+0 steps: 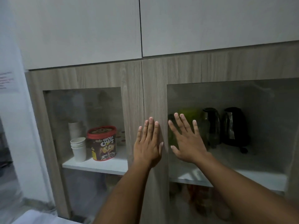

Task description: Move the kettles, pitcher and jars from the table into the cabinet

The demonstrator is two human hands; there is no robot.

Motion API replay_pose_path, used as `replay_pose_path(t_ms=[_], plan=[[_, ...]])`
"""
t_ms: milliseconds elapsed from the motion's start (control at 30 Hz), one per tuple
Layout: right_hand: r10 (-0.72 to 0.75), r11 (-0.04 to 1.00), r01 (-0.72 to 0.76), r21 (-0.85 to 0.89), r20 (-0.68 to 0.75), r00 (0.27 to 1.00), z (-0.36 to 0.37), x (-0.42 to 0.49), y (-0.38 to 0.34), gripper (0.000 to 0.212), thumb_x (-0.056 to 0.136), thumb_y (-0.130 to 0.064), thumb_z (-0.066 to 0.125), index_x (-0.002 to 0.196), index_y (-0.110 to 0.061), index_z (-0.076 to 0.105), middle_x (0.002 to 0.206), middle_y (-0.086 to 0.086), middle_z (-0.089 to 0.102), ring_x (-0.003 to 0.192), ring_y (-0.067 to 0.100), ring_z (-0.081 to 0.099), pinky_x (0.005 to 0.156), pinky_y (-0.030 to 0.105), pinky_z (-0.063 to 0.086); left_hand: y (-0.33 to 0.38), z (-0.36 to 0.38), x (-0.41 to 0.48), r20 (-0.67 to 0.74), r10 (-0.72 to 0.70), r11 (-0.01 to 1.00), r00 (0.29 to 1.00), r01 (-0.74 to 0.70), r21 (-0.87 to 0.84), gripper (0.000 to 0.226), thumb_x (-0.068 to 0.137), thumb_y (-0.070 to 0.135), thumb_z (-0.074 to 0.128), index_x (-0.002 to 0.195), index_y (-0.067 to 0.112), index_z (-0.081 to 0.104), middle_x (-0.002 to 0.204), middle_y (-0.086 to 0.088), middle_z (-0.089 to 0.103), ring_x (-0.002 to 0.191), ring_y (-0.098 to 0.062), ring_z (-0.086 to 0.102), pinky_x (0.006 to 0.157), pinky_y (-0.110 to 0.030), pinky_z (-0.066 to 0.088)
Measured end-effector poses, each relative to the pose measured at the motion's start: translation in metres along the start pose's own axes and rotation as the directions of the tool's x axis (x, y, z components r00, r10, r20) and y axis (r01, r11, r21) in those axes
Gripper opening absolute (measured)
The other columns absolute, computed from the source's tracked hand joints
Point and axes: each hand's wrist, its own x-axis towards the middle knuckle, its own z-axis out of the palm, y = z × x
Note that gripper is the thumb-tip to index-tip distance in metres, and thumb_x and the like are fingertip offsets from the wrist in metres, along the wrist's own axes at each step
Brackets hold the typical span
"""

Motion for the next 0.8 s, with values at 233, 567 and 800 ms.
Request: replay_pose_path(t_ms=[233, 567, 800], plan=[[-0.032, 0.999, 0.033, -0.02, 0.043, 0.999, 0.005, 0.008, 0.009, 0.109, 0.082, -0.06, 0.053, 0.156, -0.027, -0.02, 0.155, 0.004, -0.046, 0.144, 0.024, -0.04, 0.119, 0.061, -0.011, 0.0, 0.011, 0.004, 0.082, 0.004, 1.0, 0.997, -0.002, -0.02, 0.089, 0.101, 0.056, 0.027, 0.151, 0.015, -0.034, 0.155, -0.009, -0.046, 0.147, -0.023, -0.035, 0.124, -0.044, -0.012], [0.024, 0.977, -0.086, 0.196, 0.299, 0.954, -0.059, 0.008, -0.007, 0.085, 0.086, -0.045, 0.064, 0.158, -0.03, 0.02, 0.166, 0.0, -0.024, 0.153, 0.023, -0.016, 0.122, 0.056, 0.014, -0.014, -0.054, 0.01, 0.238, 0.132, 0.991, 0.962, -0.122, -0.058, 0.077, 0.101, 0.051, 0.04, 0.161, 0.017, 0.006, 0.169, -0.013, -0.004, 0.155, -0.029, 0.004, 0.125, -0.046, 0.006], [0.064, 0.916, -0.213, 0.34, 0.4, 0.914, -0.11, 0.006, -0.014, 0.081, 0.089, -0.038, 0.065, 0.158, -0.025, 0.024, 0.165, 0.006, 0.022, 0.15, 0.028, 0.023, 0.119, 0.048, 0.03, -0.012, -0.12, 0.025, 0.28, 0.131, 0.99, 0.951, -0.111, -0.086, 0.065, 0.099, 0.039, 0.053, 0.156, 0.023, 0.027, 0.151, -0.01, 0.047, 0.136, -0.032, 0.047, 0.11, -0.049, 0.042]])
